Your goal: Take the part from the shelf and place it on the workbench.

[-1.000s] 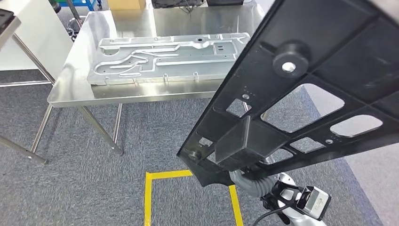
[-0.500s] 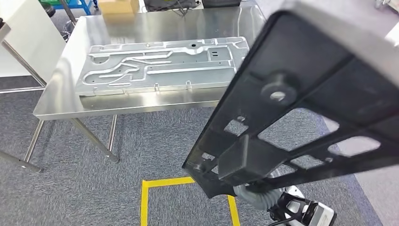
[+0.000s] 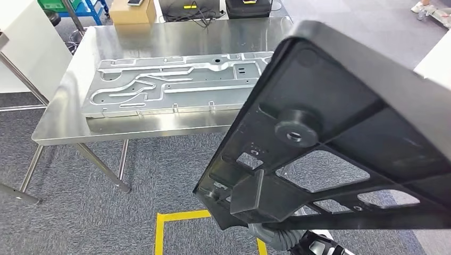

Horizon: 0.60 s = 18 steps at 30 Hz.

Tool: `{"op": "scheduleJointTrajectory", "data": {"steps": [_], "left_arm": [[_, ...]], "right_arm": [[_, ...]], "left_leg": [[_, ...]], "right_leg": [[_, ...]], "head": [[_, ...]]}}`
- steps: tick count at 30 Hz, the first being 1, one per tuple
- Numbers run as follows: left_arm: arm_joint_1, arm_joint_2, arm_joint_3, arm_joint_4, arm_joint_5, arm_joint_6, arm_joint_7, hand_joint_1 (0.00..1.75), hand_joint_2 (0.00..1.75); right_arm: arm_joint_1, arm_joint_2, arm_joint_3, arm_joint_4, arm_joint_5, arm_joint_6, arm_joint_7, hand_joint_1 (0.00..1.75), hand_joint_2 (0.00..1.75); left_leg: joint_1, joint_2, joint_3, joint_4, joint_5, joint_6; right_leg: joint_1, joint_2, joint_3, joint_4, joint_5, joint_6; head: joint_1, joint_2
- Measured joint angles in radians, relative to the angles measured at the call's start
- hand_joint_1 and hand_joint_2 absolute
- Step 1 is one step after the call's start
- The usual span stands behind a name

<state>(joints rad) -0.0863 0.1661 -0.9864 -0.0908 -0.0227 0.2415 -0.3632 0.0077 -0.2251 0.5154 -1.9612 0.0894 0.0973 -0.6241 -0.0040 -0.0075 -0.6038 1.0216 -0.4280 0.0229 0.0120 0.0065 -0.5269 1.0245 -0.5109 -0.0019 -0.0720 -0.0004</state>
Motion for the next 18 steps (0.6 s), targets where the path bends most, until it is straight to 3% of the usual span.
{"op": "scheduleJointTrajectory", "data": {"steps": [2, 4, 5, 6, 7, 8, 9, 11, 13, 16, 18], "left_arm": [[-0.001, -0.001, -0.005, 0.000, 0.000, 0.000, 0.000, 0.00, 1.75], [-0.003, -0.001, -0.010, 0.000, 0.000, 0.000, 0.000, 0.00, 1.75], [-0.002, -0.001, -0.012, 0.000, 0.000, -0.002, -0.001, 0.00, 1.75], [-0.002, -0.001, -0.013, 0.000, 0.000, -0.004, -0.002, 0.00, 1.75], [-0.001, -0.001, -0.015, 0.000, 0.000, -0.007, -0.003, 0.00, 1.75], [-0.001, -0.001, -0.017, 0.000, 0.000, -0.011, -0.003, 0.00, 1.75], [-0.002, -0.001, -0.019, 0.000, 0.000, -0.014, -0.004, 0.00, 1.75], [-0.004, -0.001, -0.027, 0.000, 0.000, -0.018, -0.004, 0.00, 1.75], [-0.006, -0.001, -0.034, 0.000, 0.000, -0.019, -0.004, 0.00, 1.75], [-0.011, 0.000, -0.039, 0.000, -0.001, -0.019, -0.003, 0.00, 1.75], [-0.013, 0.001, -0.040, 0.000, 0.000, -0.019, -0.001, 0.00, 1.75]], "right_arm": [[0.003, 0.004, 0.001, -0.007, 0.002, -0.001, 0.000, 1.75, 1.75], [0.008, 0.006, 0.002, -0.010, 0.004, -0.001, 0.000, 1.75, 1.75], [0.012, 0.007, 0.003, -0.010, 0.007, -0.002, 0.000, 1.75, 1.75], [0.015, 0.008, 0.003, -0.010, 0.012, -0.003, 0.000, 1.75, 1.75], [0.018, 0.010, 0.003, -0.010, 0.017, -0.006, 0.000, 1.75, 1.75], [0.020, 0.011, 0.003, -0.011, 0.022, -0.008, 0.000, 1.75, 1.75], [0.021, 0.013, 0.003, -0.013, 0.026, -0.011, 0.000, 1.75, 1.75], [0.022, 0.018, 0.002, -0.019, 0.031, -0.016, 0.000, 1.75, 1.75], [0.024, 0.021, 0.001, -0.024, 0.033, -0.018, 0.000, 1.75, 1.75], [0.028, 0.028, 0.000, -0.032, 0.036, -0.018, 0.000, 1.75, 1.75], [0.029, 0.035, 0.000, -0.037, 0.040, -0.017, 0.000, 1.75, 1.75]], "left_leg": [[0.007, 0.001, 0.012, -0.010, 0.006, 0.007], [0.006, 0.001, 0.017, -0.011, 0.000, 0.011], [0.006, 0.001, 0.019, -0.011, -0.004, 0.011], [0.006, 0.001, 0.023, -0.010, -0.009, 0.011], [0.006, 0.000, 0.028, -0.009, -0.015, 0.010], [0.006, 0.000, 0.036, -0.008, -0.021, 0.008], [0.006, 0.000, 0.044, -0.008, -0.027, 0.006], [0.002, 0.000, 0.054, -0.007, -0.040, -0.003], [0.000, 0.000, 0.058, -0.009, -0.047, -0.014], [0.001, 0.002, 0.066, 0.002, -0.062, -0.030], [0.005, 0.002, 0.026, 0.092, -0.104, -0.039]], "right_leg": [[-0.002, -0.001, -0.024, 0.060, -0.034, 0.012], [-0.010, -0.002, -0.096, 0.183, -0.088, 0.022], [-0.014, -0.002, -0.133, 0.239, -0.103, 0.027], [-0.017, -0.002, -0.157, 0.267, -0.099, 0.030], [-0.019, -0.003, -0.162, 0.256, -0.075, 0.031], [-0.021, -0.004, -0.147, 0.209, -0.035, 0.032], [-0.023, -0.005, -0.121, 0.139, 0.010, 0.030], [-0.019, -0.008, -0.075, 0.028, 0.060, 0.021], [-0.014, -0.007, -0.063, 0.001, 0.057, 0.010], [-0.020, -0.005, -0.048, -0.012, 0.053, -0.009], [-0.023, -0.007, -0.032, -0.019, 0.046, -0.020]], "head": [[0.000, 0.000], [0.000, 0.000], [0.000, 0.000], [0.000, 0.000], [0.000, 0.000], [0.000, 0.000], [0.000, 0.000], [0.000, 0.000], [0.000, 0.000], [0.000, 0.000], [0.000, 0.000]]}}
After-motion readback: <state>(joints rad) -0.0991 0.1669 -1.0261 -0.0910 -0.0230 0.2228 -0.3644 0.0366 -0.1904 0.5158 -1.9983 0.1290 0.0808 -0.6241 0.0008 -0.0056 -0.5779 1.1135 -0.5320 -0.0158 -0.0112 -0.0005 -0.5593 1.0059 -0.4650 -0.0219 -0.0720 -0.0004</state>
